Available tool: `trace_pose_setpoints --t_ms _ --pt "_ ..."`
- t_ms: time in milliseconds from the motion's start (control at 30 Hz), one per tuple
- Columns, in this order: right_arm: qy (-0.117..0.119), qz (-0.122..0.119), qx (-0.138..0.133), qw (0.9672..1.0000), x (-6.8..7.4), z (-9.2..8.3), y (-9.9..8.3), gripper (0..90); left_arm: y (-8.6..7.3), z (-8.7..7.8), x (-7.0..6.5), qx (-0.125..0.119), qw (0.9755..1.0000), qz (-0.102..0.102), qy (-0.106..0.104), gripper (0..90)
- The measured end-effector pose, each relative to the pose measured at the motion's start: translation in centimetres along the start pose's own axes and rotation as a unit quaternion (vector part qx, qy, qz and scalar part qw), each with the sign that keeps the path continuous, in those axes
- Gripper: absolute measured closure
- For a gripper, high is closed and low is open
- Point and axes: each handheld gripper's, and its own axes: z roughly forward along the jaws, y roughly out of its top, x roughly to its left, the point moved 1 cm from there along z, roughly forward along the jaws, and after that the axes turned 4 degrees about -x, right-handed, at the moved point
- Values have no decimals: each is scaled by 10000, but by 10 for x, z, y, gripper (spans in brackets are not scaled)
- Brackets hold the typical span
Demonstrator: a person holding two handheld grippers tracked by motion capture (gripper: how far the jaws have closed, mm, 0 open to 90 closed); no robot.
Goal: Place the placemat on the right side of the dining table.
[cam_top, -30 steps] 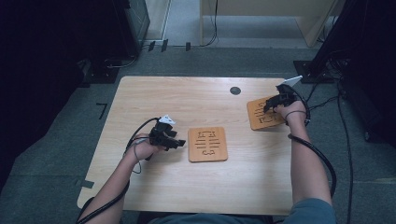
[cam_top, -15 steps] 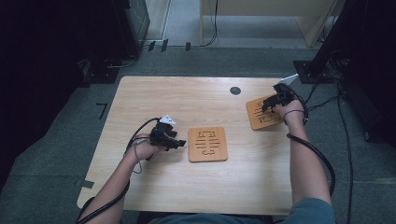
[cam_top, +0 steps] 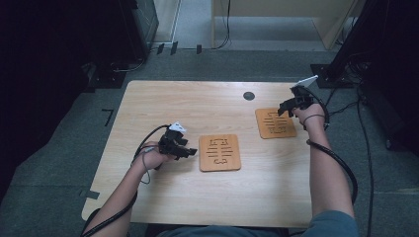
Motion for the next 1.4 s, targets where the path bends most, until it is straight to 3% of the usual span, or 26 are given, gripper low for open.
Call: trace_pose_setpoints --t_ms 200,1100,1400 --pt "7 11 22 10000 0 5 -4 218 0 0 1 11 10000 -6 11 347" --pt "-175 -360 41 9992 16 4 -27 185 1 2 -2 -5 10000 -22 39 326" --pt "-244 -623 25 9978 24 3 -36 182 1 2 -2 -5 10000 -3 56 319"
